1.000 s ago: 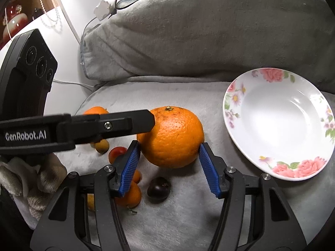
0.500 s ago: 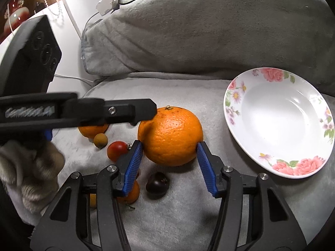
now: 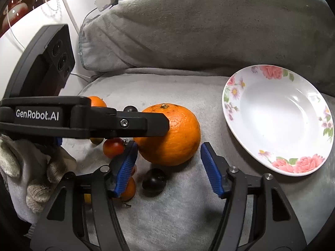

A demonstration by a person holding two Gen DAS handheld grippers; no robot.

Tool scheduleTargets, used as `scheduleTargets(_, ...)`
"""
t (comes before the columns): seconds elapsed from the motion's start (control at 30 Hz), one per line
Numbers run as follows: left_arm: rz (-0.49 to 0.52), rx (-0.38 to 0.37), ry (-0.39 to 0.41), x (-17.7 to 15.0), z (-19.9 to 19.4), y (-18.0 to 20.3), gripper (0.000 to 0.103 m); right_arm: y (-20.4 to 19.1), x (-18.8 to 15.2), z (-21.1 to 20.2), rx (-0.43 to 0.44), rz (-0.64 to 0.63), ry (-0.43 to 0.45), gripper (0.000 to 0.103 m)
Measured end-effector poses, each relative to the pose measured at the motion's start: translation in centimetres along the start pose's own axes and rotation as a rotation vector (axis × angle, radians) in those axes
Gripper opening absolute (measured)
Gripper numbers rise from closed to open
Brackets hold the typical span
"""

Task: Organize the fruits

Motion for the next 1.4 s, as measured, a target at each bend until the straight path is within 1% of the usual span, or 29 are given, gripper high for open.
scheduleTargets(0.03, -0.002, -0.011, -0.001, 0.0, 0.0, 0.0, 0.061, 0.1, 0.0, 0.0, 0.003, 0.006, -0.001, 0.068)
scheduleTargets(0.17, 0.001, -0.025, 0.001, 0.1, -0.1, 0.0, 0.06, 0.5, 0.0, 0.4, 0.026, 0.02, -0.011, 0.069)
scheduleTargets(0.2, -0.002, -0.029, 0.002, 0.1, -0.1, -0.1, 0.06, 0.5, -0.1, 0.5, 0.033, 0.02, -0.016, 0.068)
scheduleTargets(0.23, -0.004, -0.032, 0.005, 0.1, -0.2, -0.1, 0.059, 0.5, -0.1, 0.6, 0.041, 0.02, -0.02, 0.065)
scheduleTargets(0.37, -0.003, -0.032, 0.014, 0.1, -0.5, -0.2, 0.057, 0.5, -0.2, 0.5, 0.046, 0.026, -0.014, 0.063)
scheduleTargets(0.57, 0.015, -0.025, 0.031, 0.3, -0.9, 0.6, 0.056, 0.5, 0.0, -0.2, 0.053, 0.039, 0.004, 0.063)
scheduleTargets(0.87, 0.067, -0.03, 0.067, 0.8, -1.8, 3.3, 0.056, 0.8, 0.4, -3.1, 0.038, 0.034, 0.059, 0.062)
scheduleTargets(1.27, 0.133, -0.057, 0.048, 0.8, -0.1, 7.8, 0.056, 3.7, 0.3, -6.6, -0.009, 0.073, 0.103, 0.062)
scheduleTargets(1.4, 0.144, -0.063, 0.036, 0.6, 0.4, 8.6, 0.056, 4.8, 0.1, -7.4, -0.02, 0.089, 0.107, 0.063)
Point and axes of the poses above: each gripper's, at about its wrist camera, not at the fingertips, and z roughly the way its jaws point, y to its right, x to its top, the point moved 6 cm from there along z, roughly the way its jaws point, and after that the axes turned 5 degrees about x, right-handed, at the moved point
